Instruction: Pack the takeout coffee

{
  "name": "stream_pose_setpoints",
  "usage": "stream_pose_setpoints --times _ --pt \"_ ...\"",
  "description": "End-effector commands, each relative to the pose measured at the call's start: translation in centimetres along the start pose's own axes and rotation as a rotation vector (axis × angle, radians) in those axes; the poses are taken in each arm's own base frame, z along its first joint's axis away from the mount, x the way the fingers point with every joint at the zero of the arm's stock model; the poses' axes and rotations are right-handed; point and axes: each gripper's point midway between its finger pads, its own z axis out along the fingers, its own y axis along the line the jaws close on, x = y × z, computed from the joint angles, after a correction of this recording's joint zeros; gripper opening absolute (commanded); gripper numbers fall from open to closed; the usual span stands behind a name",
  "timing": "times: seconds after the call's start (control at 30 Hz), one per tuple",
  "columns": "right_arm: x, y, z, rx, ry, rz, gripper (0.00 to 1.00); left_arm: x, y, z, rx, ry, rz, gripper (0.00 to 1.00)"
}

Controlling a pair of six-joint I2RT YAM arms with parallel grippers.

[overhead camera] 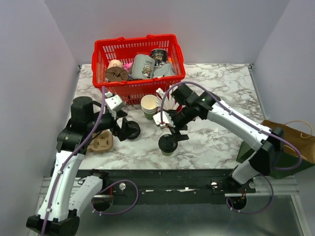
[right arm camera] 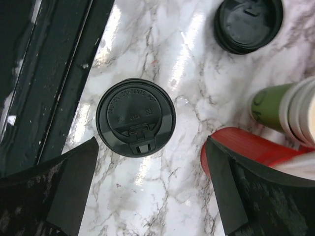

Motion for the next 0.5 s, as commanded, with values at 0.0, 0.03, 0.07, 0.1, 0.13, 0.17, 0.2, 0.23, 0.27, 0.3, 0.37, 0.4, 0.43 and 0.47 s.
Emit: stream_pose_setpoints --times 0.0,0.03,0.07,0.1,0.13,0.17,0.2,0.23,0.27,0.3,0.37,0.4,0.43,0.47 --pt "-0.1 1.0 0.3 -0.107 0.086 -0.102 1.0 -1.1 1.8 -1.3 -0.127 -0.083 -0.136 0.99" --pt "0.4 1.0 1.0 -0.136 0.1 -0.107 1.0 -1.1 2.1 -1.3 -0.139 -0.087 -0.15 0.99" --pt "0.4 1.1 1.3 -0.15 0.107 -0.118 1.0 -1.1 2.4 -1.3 -0.148 -0.09 -0.168 0.99" --pt "0.7 1.4 1.4 -0.175 0.118 -0.113 1.0 -1.1 2.7 -1.2 -0.153 -0.091 -0.171 0.99" --pt "0.8 1.4 1.6 -0.19 0.122 -0.126 1.0 -1.1 3.2 -1.2 -0.168 -0.092 -0.171 0.99" --pt "1.0 1.5 1.6 -0.201 0.129 -0.133 1.0 -1.5 3.9 -1.0 -0.187 -0.102 -0.164 0.99" --pt "1.1 1.8 1.5 -0.218 0.136 -0.13 1.0 -1.6 4.4 -0.9 -0.205 -0.109 -0.19 0.98" --pt "1.0 1.8 1.3 -0.219 0.135 -0.13 1.0 -1.8 5.1 -1.1 -0.232 -0.117 -0.197 0.99" --pt "1.2 1.9 1.3 -0.227 0.149 -0.132 1.0 -2.3 5.7 -1.0 -0.237 -0.133 -0.191 0.99" --pt "1.5 2.1 1.2 -0.239 0.161 -0.125 1.0 -2.6 6.0 -1.1 -0.244 -0.144 -0.203 0.99" --pt "1.7 1.7 1.4 -0.235 0.179 -0.111 1.0 -2.9 7.2 -1.2 -0.271 -0.162 -0.208 0.99" --pt "1.7 1.2 1.7 -0.221 0.174 -0.11 1.0 -2.9 7.5 -1.2 -0.279 -0.164 -0.216 0.99" --pt "1.7 1.0 1.8 -0.21 0.177 -0.1 1.0 -2.9 7.7 -1.2 -0.28 -0.166 -0.222 0.99" --pt "2.0 0.9 2.2 -0.2 0.191 -0.098 1.0 -2.9 8.0 -1.2 -0.284 -0.167 -0.223 0.99"
